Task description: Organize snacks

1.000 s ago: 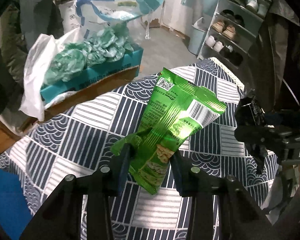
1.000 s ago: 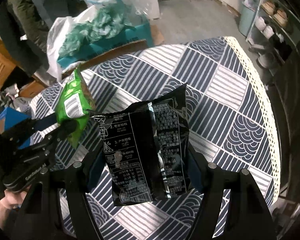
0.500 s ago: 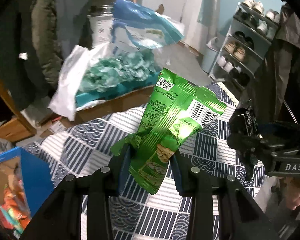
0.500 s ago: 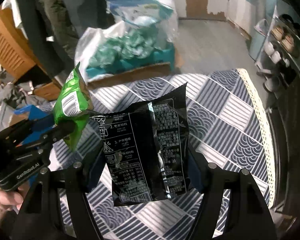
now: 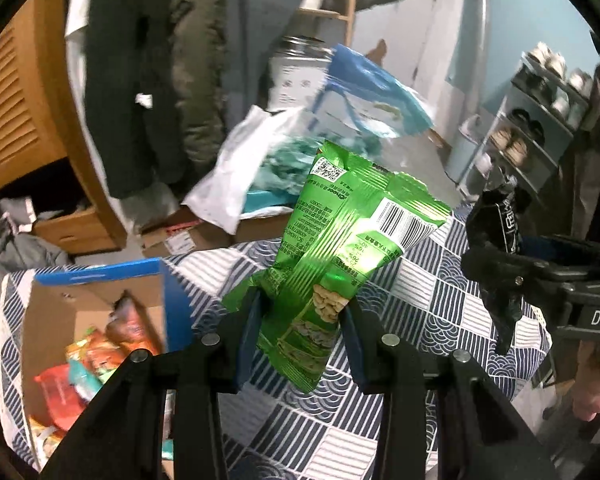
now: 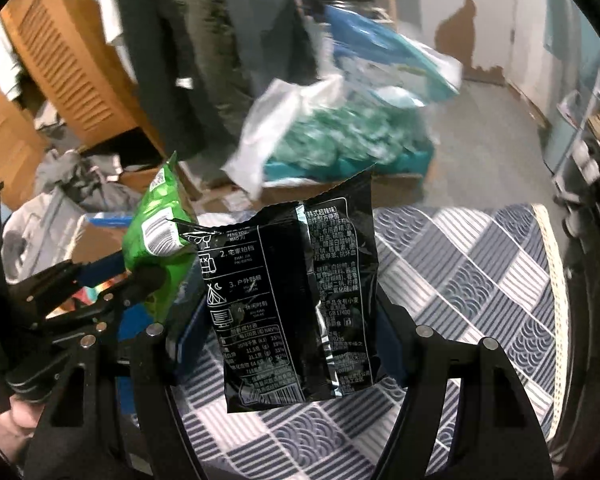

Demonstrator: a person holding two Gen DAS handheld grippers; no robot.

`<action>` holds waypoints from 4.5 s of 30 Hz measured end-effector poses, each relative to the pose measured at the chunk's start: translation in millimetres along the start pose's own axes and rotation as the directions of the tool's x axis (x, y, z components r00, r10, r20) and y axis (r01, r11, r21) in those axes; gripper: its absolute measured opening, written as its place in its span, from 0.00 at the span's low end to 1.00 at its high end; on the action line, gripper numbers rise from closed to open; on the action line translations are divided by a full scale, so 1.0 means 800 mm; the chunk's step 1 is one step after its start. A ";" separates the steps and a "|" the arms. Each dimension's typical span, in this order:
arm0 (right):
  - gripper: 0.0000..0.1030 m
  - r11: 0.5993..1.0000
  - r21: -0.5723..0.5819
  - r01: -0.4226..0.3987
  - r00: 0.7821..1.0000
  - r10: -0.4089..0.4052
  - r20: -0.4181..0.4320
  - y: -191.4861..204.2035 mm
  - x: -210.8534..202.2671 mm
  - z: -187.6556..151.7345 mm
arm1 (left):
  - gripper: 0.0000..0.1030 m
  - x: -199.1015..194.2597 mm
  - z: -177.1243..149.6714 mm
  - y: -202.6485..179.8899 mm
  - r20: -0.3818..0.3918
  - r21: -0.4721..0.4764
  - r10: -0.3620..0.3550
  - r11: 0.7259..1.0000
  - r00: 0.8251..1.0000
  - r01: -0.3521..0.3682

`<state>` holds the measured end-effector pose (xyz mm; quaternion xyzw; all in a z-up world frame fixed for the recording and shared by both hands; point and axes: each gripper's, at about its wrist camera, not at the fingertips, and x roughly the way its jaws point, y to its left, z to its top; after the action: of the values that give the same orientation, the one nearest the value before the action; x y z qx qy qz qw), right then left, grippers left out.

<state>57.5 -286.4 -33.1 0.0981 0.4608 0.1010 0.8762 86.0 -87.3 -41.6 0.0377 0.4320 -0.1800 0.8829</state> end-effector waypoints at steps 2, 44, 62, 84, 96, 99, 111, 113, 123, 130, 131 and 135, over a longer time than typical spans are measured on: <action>0.70 1.000 -0.017 -0.008 1.000 0.008 -0.002 0.015 0.002 0.001 | 0.38 -0.008 -0.003 0.021 0.008 -0.025 0.018 1.000 1.000 -0.018; 0.70 0.943 -0.270 -0.196 0.961 0.129 -0.246 0.302 0.194 0.036 | 0.38 -0.020 -0.078 0.325 -0.153 -0.464 0.131 0.866 0.980 -0.188; 0.73 0.945 -0.250 -0.209 0.967 0.162 -0.197 0.306 0.170 0.046 | 0.60 -0.064 -0.079 0.317 -0.152 -0.422 0.263 0.854 0.953 -0.303; 0.74 0.950 -0.289 -0.120 0.993 0.120 -0.015 0.280 0.043 0.011 | 0.85 -0.171 -0.070 0.244 -0.017 -0.325 0.340 0.887 0.940 -0.327; 0.74 0.948 -0.304 -0.093 0.994 0.104 0.021 0.244 0.015 -0.012 | 0.86 -0.186 -0.074 0.218 -0.011 -0.308 0.349 0.890 0.937 -0.335; 0.74 0.948 -0.301 -0.098 0.994 0.111 0.025 0.238 0.010 -0.014 | 0.86 -0.186 -0.077 0.211 -0.007 -0.301 0.361 0.889 0.932 -0.347; 0.74 0.948 -0.298 -0.111 0.992 0.122 0.016 0.223 0.007 -0.020 | 0.86 -0.181 -0.077 0.202 0.007 -0.314 0.355 0.888 0.935 -0.335; 0.74 0.948 -0.299 -0.112 0.993 0.121 0.013 0.221 0.007 -0.021 | 0.86 -0.180 -0.075 0.201 0.008 -0.318 0.350 0.889 0.937 -0.330; 0.74 0.948 -0.298 -0.108 0.993 0.116 0.008 0.217 0.011 -0.024 | 0.86 -0.171 -0.072 0.191 -0.002 -0.290 0.362 0.892 0.932 -0.347; 0.74 0.948 -0.299 -0.108 0.993 0.116 0.008 0.217 0.011 -0.024 | 0.86 -0.170 -0.072 0.191 -0.005 -0.287 0.366 0.891 0.931 -0.352; 0.74 0.948 -0.299 -0.108 0.993 0.116 0.008 0.217 0.012 -0.024 | 0.86 -0.169 -0.072 0.191 -0.006 -0.286 0.366 0.891 0.931 -0.352; 0.74 0.948 -0.299 -0.108 0.993 0.116 0.008 0.216 0.012 -0.024 | 0.86 -0.169 -0.073 0.191 -0.010 -0.288 0.363 0.891 0.932 -0.350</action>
<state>31.9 -116.2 -5.7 -0.0076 0.4229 0.2175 0.8797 20.2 106.5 13.3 -0.0151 0.4198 0.0481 0.9062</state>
